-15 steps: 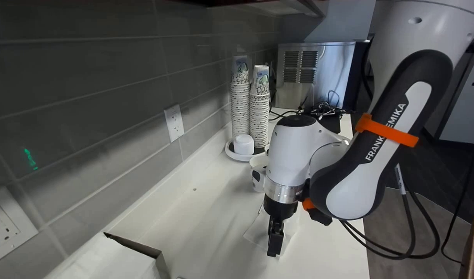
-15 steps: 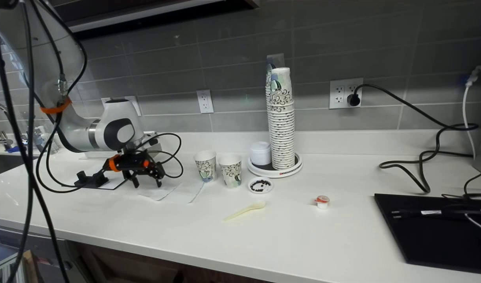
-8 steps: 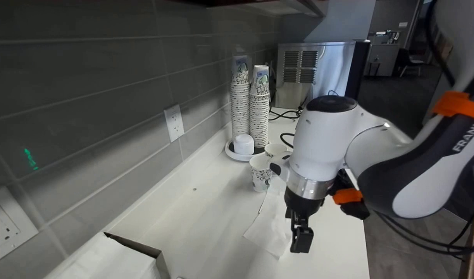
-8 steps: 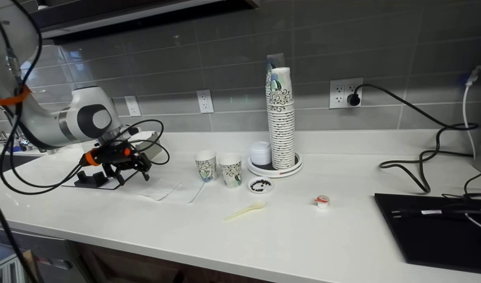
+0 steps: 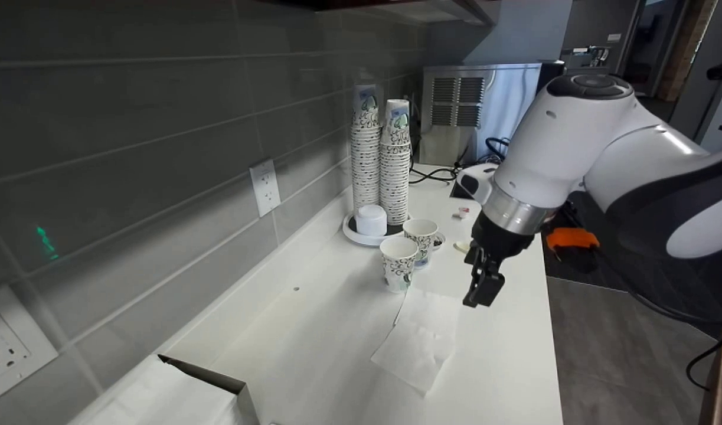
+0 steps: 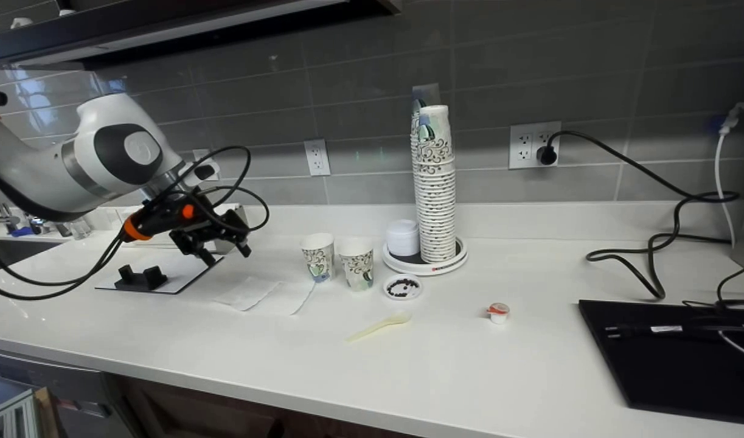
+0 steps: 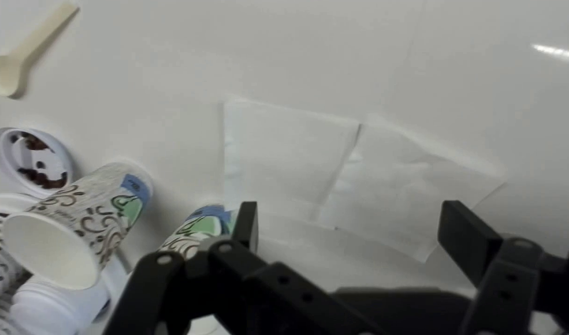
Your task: Pick up two napkins and place them on the counter top
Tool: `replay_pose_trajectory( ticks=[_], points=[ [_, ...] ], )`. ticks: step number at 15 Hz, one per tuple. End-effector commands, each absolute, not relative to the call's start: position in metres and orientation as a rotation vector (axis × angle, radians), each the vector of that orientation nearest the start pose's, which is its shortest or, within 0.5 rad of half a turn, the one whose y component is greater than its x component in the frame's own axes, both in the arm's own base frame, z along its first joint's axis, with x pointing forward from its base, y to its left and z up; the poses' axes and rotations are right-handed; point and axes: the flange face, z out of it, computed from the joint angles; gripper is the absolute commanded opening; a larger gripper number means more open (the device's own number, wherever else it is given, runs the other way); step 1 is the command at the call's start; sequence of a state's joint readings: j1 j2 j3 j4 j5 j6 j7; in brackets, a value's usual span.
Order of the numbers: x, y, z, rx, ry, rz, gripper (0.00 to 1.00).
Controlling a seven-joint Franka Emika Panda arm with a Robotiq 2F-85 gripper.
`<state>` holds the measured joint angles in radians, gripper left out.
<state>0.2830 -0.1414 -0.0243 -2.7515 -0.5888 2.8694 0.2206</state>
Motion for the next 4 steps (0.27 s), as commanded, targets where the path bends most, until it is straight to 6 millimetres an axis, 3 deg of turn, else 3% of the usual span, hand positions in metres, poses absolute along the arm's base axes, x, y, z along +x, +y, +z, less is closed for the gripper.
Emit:
replay_pose_trajectory(
  ticks=[1,4],
  points=[
    [0.3904,0.128,0.2904,-3.128,-0.9,-0.524,1.0],
    [0.3935,0.1216,0.2985,-3.132,-0.859,-0.556,1.0]
  ],
)
